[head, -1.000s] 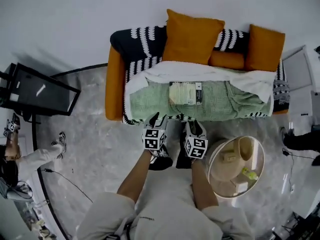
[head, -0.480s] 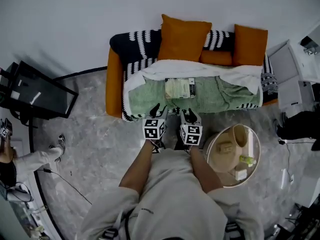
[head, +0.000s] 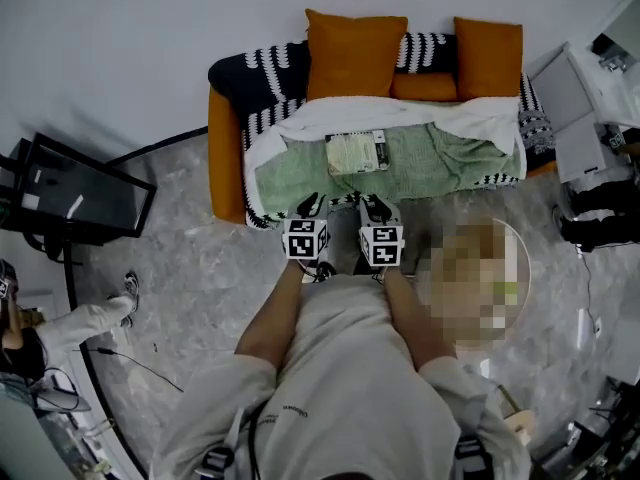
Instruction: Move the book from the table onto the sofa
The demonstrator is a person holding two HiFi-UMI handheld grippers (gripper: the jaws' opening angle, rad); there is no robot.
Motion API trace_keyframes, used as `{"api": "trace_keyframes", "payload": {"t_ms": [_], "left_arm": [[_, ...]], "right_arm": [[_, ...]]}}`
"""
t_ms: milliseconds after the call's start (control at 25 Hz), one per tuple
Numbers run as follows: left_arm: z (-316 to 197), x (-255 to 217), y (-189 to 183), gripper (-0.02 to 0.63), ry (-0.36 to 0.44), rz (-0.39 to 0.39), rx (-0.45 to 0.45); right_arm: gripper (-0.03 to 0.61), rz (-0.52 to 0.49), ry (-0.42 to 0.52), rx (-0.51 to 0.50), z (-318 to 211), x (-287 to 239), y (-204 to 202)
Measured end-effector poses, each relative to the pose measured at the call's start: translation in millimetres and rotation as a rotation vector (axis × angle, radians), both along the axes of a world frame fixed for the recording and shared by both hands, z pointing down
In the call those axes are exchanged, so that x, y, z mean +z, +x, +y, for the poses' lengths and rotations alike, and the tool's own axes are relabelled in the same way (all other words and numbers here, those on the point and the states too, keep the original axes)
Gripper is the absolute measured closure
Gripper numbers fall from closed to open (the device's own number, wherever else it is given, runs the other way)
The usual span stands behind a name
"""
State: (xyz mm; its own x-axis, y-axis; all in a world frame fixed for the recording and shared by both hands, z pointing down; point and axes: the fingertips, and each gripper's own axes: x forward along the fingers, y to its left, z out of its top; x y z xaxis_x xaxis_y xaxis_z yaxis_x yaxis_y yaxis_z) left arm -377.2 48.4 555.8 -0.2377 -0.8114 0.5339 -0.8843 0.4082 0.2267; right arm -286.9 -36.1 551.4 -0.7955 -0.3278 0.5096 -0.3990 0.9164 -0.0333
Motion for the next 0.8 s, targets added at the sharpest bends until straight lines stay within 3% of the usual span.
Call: {"api": "trace_keyframes", "payload": {"t_ms": [400, 520, 800], "left_arm": [[12, 3, -8, 0.602, -0.024, -0.027, -0.022], [5, 1, -5, 0.603, -0.014, -0.021, -0.006], [-9, 1, 10, 0.603, 0.022, 0.024, 0.039]], "right_arm": [[0.549, 0.019, -0.021, -0.003, 14, 14, -4], [0.568, 0.010, -0.016, -0.022, 16, 10, -5], [0.571, -0.008, -0.039, 0.045, -3, 7, 11]]}}
